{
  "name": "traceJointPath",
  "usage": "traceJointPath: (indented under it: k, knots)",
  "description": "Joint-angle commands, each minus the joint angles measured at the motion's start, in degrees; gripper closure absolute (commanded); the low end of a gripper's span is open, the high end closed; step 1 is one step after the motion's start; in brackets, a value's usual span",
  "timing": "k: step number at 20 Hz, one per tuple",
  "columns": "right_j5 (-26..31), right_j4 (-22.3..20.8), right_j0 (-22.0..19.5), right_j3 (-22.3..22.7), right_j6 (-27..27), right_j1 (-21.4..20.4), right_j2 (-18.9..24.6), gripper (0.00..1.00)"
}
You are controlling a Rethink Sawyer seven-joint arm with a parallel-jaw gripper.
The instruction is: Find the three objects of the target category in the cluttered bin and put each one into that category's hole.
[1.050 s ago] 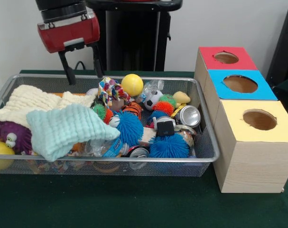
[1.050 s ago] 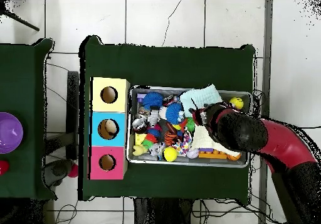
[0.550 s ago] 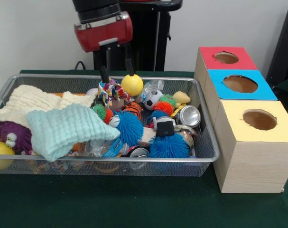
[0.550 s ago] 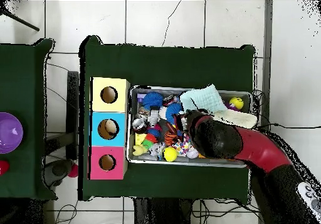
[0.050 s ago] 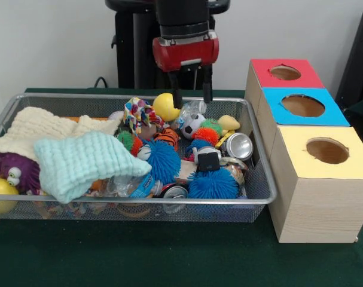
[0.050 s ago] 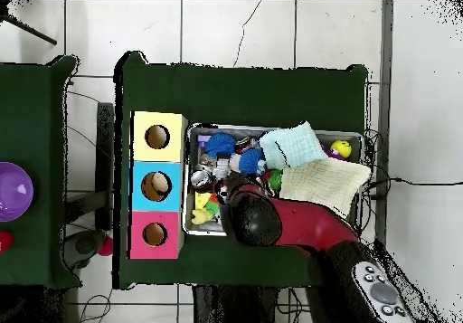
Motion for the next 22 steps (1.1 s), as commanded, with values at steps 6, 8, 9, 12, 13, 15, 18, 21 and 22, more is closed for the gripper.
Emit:
traceJointPath:
  k: [6, 8, 9, 12, 13, 15, 18, 21, 22]
  knots:
    - [-11.96, -0.95, 12.37, -5.02, 12.83, 6.16, -25.27, 0.00]
    - [-11.23, -0.75, 13.37, -5.62, 11.07, 6.08, -26.44, 0.00]
    - [-10.61, -0.93, 13.33, -5.74, 10.08, 5.75, -26.35, 0.00]
    - [-10.51, -1.44, 14.92, -6.54, 8.93, 5.65, -28.32, 0.00]
    - [-11.15, -1.75, 15.37, -6.90, 8.60, 5.78, -28.97, 0.00]
    - [-12.65, -1.53, 15.89, -7.10, 8.98, 6.50, -29.85, 0.00]
    - [-17.50, 1.29, 12.40, -3.72, 13.90, 7.99, -26.80, 0.00]
    - [-22.14, 2.23, 9.73, -1.63, 16.96, 10.79, -24.03, 0.00]
    - [-22.97, 2.29, 9.41, -1.50, 17.19, 11.38, -23.62, 0.00]
